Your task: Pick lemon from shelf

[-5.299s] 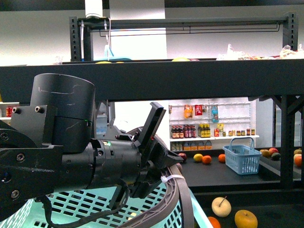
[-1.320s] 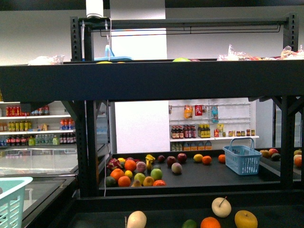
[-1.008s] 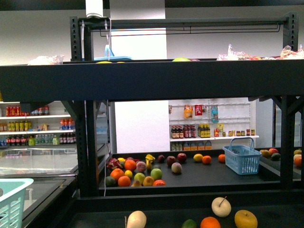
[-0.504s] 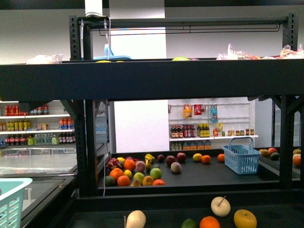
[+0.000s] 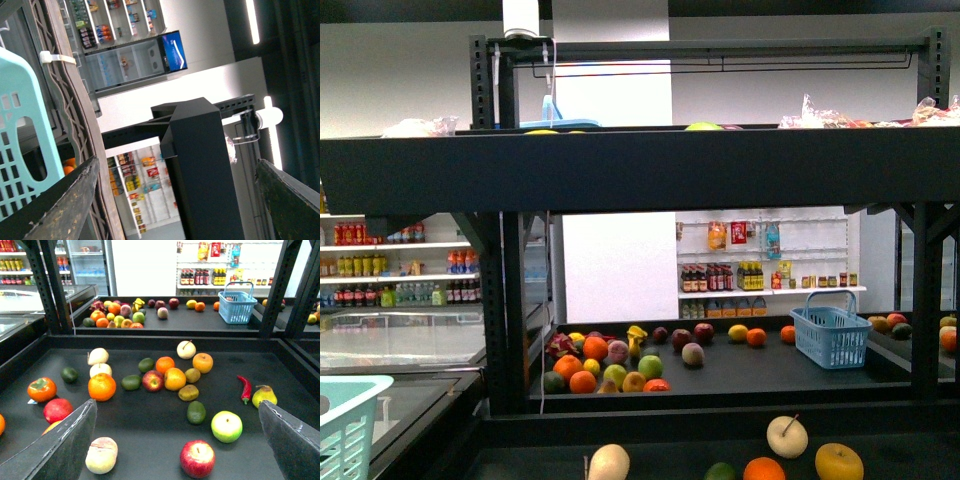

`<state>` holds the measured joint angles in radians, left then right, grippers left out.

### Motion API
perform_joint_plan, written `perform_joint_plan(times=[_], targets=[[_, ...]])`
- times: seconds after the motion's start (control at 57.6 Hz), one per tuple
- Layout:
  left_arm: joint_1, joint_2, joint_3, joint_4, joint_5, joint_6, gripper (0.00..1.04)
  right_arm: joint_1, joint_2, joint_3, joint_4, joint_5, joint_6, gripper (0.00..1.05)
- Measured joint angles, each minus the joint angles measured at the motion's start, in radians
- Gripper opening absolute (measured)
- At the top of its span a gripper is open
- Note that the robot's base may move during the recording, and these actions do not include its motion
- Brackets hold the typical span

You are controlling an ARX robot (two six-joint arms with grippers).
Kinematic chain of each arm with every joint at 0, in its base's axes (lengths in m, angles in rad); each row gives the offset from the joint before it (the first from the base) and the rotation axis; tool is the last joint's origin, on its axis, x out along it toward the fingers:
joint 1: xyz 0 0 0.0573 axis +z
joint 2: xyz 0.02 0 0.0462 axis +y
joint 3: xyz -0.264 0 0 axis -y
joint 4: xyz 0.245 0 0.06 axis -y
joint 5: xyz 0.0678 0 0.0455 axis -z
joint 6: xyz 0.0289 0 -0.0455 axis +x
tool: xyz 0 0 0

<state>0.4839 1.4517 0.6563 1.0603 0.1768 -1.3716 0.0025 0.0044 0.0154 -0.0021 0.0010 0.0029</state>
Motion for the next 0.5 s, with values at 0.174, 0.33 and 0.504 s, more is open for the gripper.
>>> perform_joint_plan(times=[0.174,0.33,0.504], targets=[[-0.052,-0.259,-0.006,-0.445,-0.121,0.335,0.97,0.0,0.0,0.0,0.0,0.0,0.0,0.97],[-0.19,-0.547,-0.053,-0.807,-0.336,0.785,0.97,0.0,0.0,0.0,0.0,0.0,0.0,0.97],[-0.52,-0.788,-0.094,-0.993,-0.55,1.084,0.96,0.0,0.0,0.0,0.0,0.0,0.0,0.97]])
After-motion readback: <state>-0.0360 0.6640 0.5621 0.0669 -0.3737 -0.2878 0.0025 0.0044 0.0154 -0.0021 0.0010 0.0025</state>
